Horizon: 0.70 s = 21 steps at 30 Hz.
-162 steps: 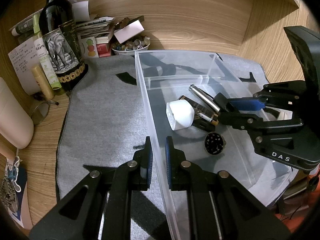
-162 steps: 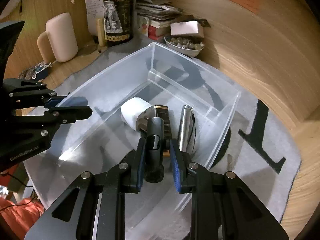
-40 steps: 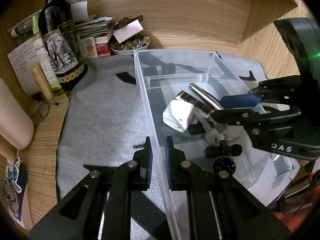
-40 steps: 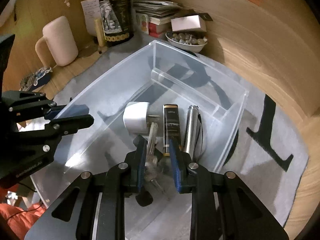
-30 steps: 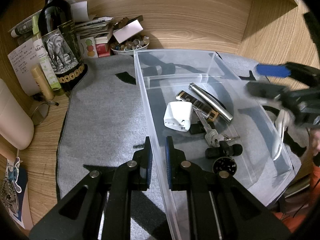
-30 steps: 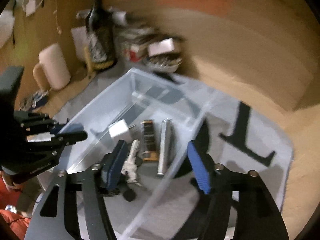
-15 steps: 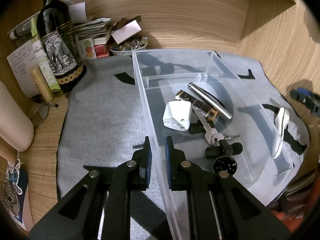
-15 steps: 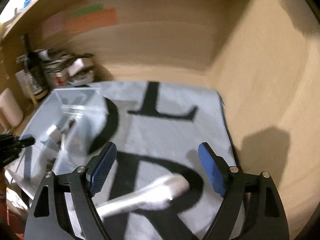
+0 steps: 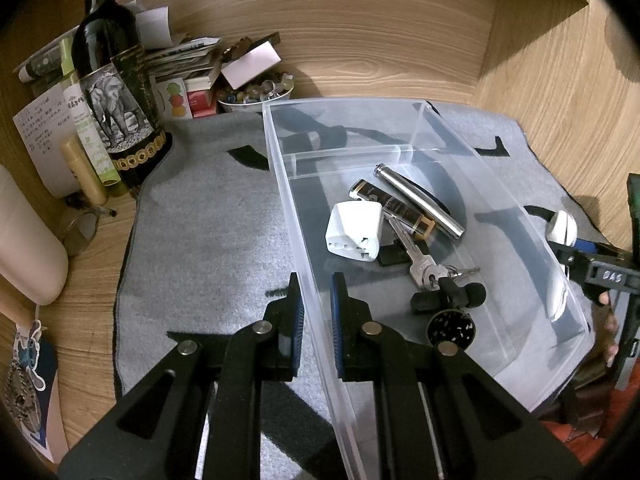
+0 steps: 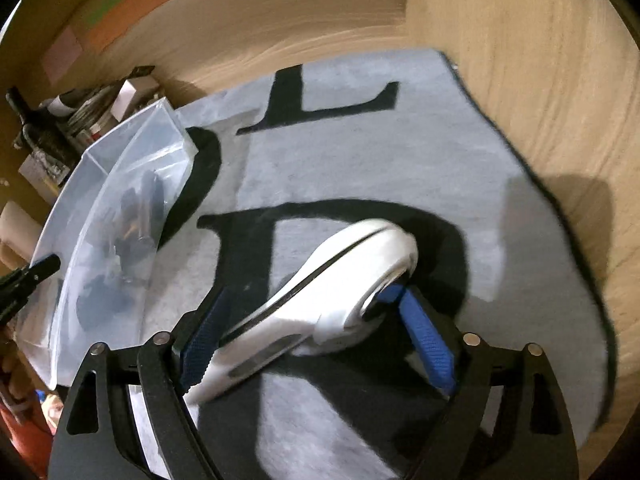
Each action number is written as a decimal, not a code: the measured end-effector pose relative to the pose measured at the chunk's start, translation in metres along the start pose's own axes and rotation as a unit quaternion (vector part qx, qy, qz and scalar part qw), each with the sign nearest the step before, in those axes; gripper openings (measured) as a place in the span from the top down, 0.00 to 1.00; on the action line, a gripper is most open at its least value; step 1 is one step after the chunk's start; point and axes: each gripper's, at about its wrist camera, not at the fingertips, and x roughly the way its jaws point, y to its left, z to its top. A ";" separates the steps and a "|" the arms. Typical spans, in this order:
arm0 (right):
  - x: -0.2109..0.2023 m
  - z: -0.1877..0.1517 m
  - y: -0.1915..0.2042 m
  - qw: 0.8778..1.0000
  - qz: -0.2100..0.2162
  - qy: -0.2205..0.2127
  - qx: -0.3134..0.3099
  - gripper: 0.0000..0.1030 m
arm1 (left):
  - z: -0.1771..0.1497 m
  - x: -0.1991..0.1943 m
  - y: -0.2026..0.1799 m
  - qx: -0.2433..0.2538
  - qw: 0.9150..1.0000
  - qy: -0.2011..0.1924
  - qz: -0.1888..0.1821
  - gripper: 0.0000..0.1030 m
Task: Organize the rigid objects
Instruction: 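Grasp the white computer mouse with the right gripper and lift it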
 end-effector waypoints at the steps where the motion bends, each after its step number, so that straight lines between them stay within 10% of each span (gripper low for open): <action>1: 0.002 0.001 0.004 1.000 -0.005 -0.003 -0.008 0.20 | 0.000 0.000 0.000 -0.001 1.000 0.000 0.000 0.90; 4: 0.006 0.000 0.017 0.999 -0.011 -0.009 -0.040 0.30 | 0.000 -0.001 0.000 -0.001 1.000 0.000 0.000 0.90; 8: 0.008 0.002 0.026 0.998 0.011 -0.013 -0.067 0.68 | 0.000 -0.001 0.000 0.000 1.000 0.000 -0.001 0.90; 21: -0.024 0.031 0.032 0.994 0.016 -0.073 -0.081 0.69 | 0.000 0.000 -0.001 -0.001 1.000 0.000 -0.002 0.90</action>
